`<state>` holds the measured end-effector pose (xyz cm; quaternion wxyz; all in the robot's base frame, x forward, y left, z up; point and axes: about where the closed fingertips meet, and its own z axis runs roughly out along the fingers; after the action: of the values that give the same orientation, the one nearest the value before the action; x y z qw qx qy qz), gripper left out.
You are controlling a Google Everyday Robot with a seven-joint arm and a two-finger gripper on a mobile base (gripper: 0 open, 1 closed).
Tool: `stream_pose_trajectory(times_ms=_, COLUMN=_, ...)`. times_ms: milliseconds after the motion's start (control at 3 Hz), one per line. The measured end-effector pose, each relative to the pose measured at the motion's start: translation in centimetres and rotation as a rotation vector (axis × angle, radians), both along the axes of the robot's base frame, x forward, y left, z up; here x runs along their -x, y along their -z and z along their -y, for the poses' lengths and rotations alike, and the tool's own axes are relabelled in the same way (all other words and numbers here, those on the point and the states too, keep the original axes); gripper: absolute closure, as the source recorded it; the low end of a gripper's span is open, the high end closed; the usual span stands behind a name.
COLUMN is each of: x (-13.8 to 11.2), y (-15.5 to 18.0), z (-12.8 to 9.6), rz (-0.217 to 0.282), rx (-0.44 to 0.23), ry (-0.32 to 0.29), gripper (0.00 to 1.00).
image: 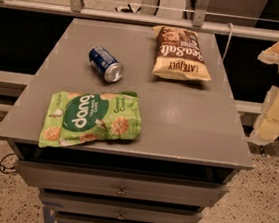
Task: Place pepsi can upright
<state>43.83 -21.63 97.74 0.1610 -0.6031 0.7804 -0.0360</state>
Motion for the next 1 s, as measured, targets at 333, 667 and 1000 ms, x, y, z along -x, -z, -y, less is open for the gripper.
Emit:
stream_pose_trajectory(times_ms=333, x=0.0, y=0.0, z=0.0, rz=0.000, rx=0.000, ry=0.000, gripper=0.00)
stream_pose_trajectory(times_ms=667, x=-0.6, y=-0.2, z=-0.6, rz=0.007, rx=-0.019, ry=-0.005, gripper=0.00)
stream_pose_trajectory(times_ms=1000, x=-3.3, y=0.8, z=-6.3, rz=0.013, rx=-0.084, ry=-0.054, gripper=0.00)
